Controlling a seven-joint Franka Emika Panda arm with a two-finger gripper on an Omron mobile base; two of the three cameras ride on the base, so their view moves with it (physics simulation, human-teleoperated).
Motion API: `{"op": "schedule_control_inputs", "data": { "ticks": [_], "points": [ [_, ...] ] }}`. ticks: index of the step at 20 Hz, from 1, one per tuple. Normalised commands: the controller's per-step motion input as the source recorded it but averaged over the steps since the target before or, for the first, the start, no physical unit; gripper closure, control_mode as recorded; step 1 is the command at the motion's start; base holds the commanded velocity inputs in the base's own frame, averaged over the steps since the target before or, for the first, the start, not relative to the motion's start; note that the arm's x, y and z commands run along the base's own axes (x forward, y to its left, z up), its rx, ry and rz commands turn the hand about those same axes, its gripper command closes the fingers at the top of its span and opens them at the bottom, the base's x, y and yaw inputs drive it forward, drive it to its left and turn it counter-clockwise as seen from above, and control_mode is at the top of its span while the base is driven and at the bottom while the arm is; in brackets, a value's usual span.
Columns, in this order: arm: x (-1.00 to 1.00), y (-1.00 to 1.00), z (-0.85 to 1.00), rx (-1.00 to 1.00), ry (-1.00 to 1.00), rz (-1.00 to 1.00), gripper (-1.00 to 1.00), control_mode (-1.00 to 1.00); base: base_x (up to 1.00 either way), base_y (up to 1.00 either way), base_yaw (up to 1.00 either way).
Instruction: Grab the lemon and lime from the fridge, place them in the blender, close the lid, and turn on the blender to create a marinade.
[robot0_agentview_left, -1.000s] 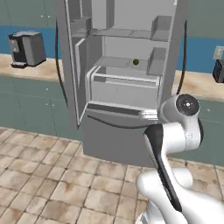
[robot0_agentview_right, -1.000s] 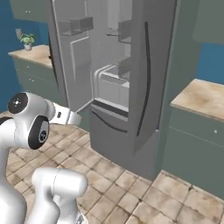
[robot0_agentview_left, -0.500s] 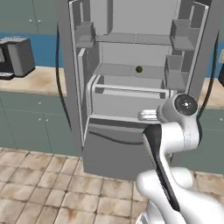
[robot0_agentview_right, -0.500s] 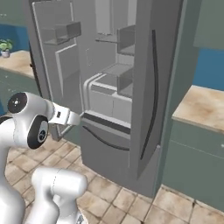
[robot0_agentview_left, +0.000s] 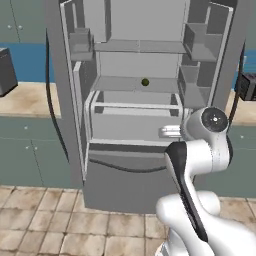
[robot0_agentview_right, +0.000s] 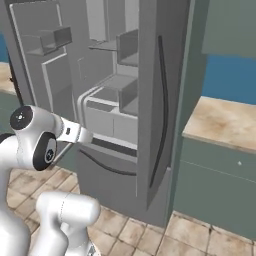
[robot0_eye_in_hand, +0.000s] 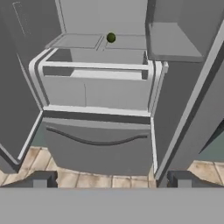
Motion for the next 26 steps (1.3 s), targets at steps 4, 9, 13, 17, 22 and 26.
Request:
{"op": "schedule_control_inputs", "data": {
  "ticks": [4, 9, 13, 17, 22, 26],
  "points": [
    [0.00, 0.00, 0.00, 0.00, 0.00, 0.00, -1.00, 1.00, 0.46, 0.37, -0.23],
    [0.00, 0.00, 0.00, 0.00, 0.00, 0.00, -1.00, 1.00, 0.67, 0.40, -0.22],
    [0.00, 0.00, 0.00, 0.00, 0.00, 0.00, -1.00, 1.00, 0.79, 0.26, -0.17],
    [0.00, 0.00, 0.00, 0.00, 0.00, 0.00, -1.00, 1.00, 0.66, 0.39, -0.20],
    [0.00, 0.00, 0.00, 0.00, 0.00, 0.00, -1.00, 1.00, 0.43, 0.38, -0.24],
    [0.00, 0.00, 0.00, 0.00, 0.00, 0.00, -1.00, 1.00, 0.39, 0.27, -0.23]
  ]
}}
